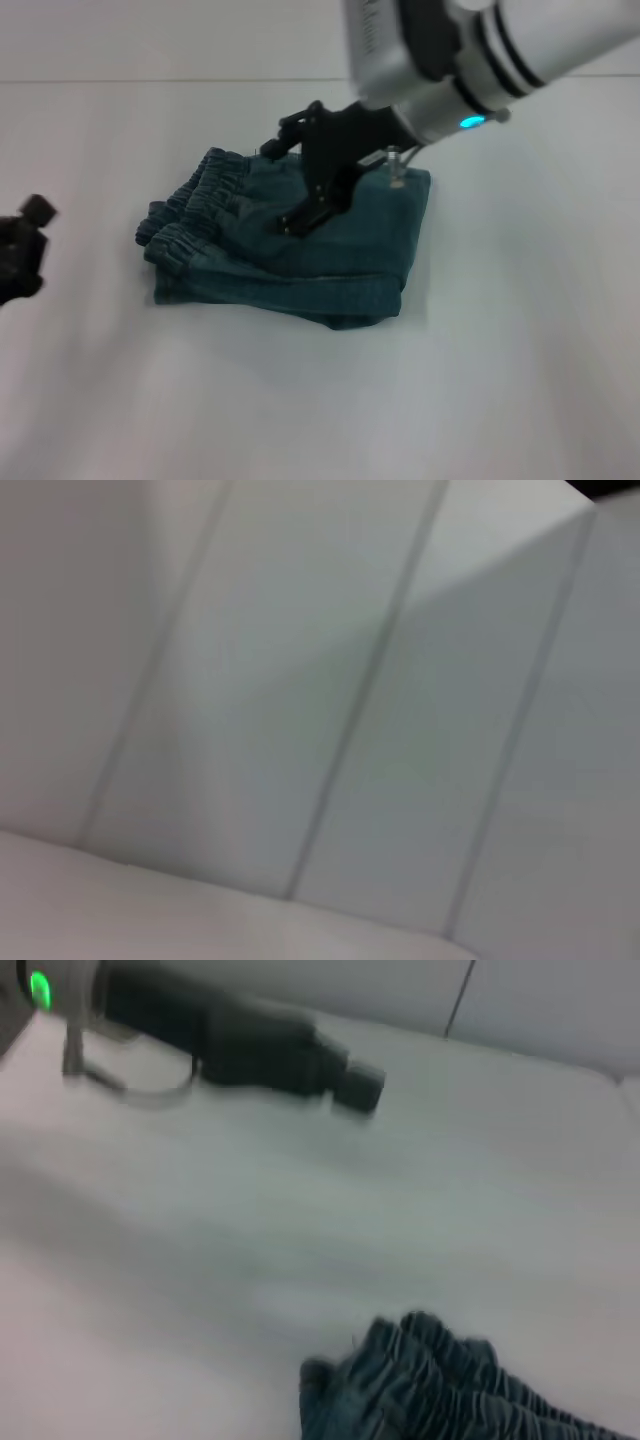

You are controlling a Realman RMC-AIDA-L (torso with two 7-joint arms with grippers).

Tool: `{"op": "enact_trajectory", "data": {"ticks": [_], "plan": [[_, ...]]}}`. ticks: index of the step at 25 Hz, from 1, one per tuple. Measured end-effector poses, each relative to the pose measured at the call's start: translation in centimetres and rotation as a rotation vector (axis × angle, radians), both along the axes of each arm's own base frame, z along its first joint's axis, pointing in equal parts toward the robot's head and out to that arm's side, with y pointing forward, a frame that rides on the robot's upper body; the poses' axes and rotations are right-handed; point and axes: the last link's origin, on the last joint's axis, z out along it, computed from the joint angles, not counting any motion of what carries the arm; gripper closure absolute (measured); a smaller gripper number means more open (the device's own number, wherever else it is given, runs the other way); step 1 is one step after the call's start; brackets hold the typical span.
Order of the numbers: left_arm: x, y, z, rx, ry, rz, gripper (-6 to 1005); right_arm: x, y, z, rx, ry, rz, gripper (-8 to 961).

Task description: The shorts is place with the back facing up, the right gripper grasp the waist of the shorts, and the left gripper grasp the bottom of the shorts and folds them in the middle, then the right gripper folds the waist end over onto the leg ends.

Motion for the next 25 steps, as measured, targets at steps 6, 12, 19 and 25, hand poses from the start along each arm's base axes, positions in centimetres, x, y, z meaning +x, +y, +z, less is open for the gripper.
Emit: {"op": "enact_trajectory", "data": {"ticks": [6,12,19,25], "plan": [[0.9,0.3,-0.3,-0.099,0.1,-0.094,953,3.9,-1.7,3.0,0.031,0.271,-0.177,50],[1.2,1.0,-0.3,-0.245,0.128,-0.132,868,10.6,-6.1,4.4,0.095,0.528,-0.272,38],[1.7,2.0,-0.9,-0.482,0.215,-0.192,615,18.0,-12.9,4.2,0.176,0.658,-0.332,33],[2.9,1.2,-0.4,-0.597,0.226,-0.329,392,20.9,-16.7,3.5,0.157,0.613,-0.33,29]]}}
